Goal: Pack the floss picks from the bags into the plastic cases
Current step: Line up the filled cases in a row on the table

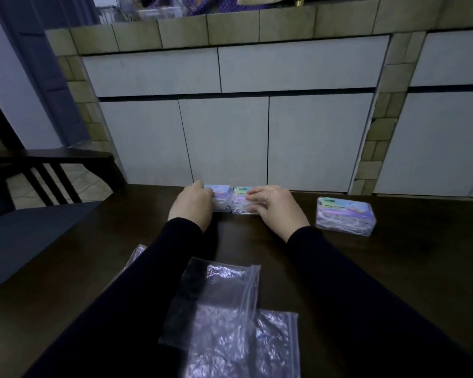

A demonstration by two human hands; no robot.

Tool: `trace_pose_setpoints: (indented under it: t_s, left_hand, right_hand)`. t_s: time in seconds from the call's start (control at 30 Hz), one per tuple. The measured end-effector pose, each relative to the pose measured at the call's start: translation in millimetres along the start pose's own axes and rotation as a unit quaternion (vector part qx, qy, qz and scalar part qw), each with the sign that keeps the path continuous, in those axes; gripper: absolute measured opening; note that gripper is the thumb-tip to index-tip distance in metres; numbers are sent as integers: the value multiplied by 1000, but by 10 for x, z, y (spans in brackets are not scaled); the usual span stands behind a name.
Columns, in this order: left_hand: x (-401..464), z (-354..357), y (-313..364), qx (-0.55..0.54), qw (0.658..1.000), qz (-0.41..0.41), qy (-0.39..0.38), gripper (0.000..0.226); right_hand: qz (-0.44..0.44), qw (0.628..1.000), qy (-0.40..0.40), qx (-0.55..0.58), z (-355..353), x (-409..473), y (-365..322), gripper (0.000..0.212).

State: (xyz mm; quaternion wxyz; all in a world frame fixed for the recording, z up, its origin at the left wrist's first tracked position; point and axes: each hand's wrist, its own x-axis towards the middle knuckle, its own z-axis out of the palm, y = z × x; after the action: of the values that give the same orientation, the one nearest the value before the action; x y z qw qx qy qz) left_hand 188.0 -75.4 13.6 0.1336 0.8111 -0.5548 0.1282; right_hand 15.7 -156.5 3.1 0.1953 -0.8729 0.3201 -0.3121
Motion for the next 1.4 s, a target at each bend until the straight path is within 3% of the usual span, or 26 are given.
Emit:
trace_pose_setpoints:
  t_s: [0.3,0.53,0.67,0.87,1.13,1.27,1.4]
  left_hand:
    - [-55,288,-71,-65,985,18,162,16]
    - [-102,284,-44,-81,984,21,155,21]
    - [-161,215,-16,-128,982,-3,135,25]
    - [-412,119,363,-165,970,74,161,28]
    - [-632,-75,1806,-247,951,174,69,31]
    - [-646,-85,2223,-226,963,148,23,43]
    - [-683,-3,2393,-161,982,93,26,48]
  right_hand:
    - [0,1000,1,6,63,179,87,28]
    - [-39,997,-5,-63,67,122,63,32]
    - [-55,995,34,-71,-68,-93,14,36]
    - [-54,991,96,-81,-457,-585,72,28]
    - [4,978,151,-143,-1200,-1295,394,27]
    - [75,961,155,-214,-1640,-1614,505,31]
    - [226,936,112,-246,-2023,-1805,563,52]
